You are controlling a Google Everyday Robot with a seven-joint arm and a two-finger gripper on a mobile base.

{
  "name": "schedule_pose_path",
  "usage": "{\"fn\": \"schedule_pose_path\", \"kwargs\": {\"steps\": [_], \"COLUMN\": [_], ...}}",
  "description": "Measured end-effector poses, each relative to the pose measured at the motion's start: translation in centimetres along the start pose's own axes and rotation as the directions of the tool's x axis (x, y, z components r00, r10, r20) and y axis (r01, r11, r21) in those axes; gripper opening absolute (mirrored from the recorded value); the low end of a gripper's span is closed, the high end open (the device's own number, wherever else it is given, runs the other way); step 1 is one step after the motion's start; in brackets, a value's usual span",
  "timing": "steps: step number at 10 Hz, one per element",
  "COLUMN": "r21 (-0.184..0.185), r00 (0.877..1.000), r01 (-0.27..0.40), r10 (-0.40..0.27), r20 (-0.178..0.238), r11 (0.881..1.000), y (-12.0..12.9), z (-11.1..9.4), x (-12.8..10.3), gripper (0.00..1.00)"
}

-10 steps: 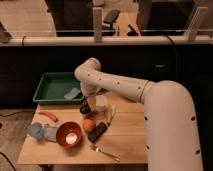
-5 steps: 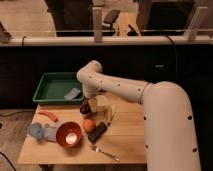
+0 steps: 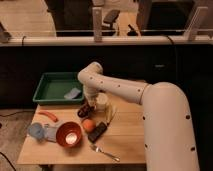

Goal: Place grapes in red bowl

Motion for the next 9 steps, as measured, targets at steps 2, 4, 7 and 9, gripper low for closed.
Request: {"fn": "schedule_pose_path", "kwargs": {"steps": [2,4,7,9], "r21": [0.005,0.02,0.055,0.068], "r00": [1.0,1.0,0.998,0.994], "r01": [0.002,0.015,0.063,0.105], "r10": [-0.002,-0.015,-0.062,-0.105], "r20": [0.003,0.0,-0.01,-0.011], "r11": [1.0,1.0,0.997,0.992], "y": [0.0,-0.4,-1.3,-1.8], "z": [-0.2,-1.3,-4.9,-6.6], "x": [-0.1,-0.5,-1.4,-2.7], "gripper": [0.0,0.0,0.0,0.0]}}
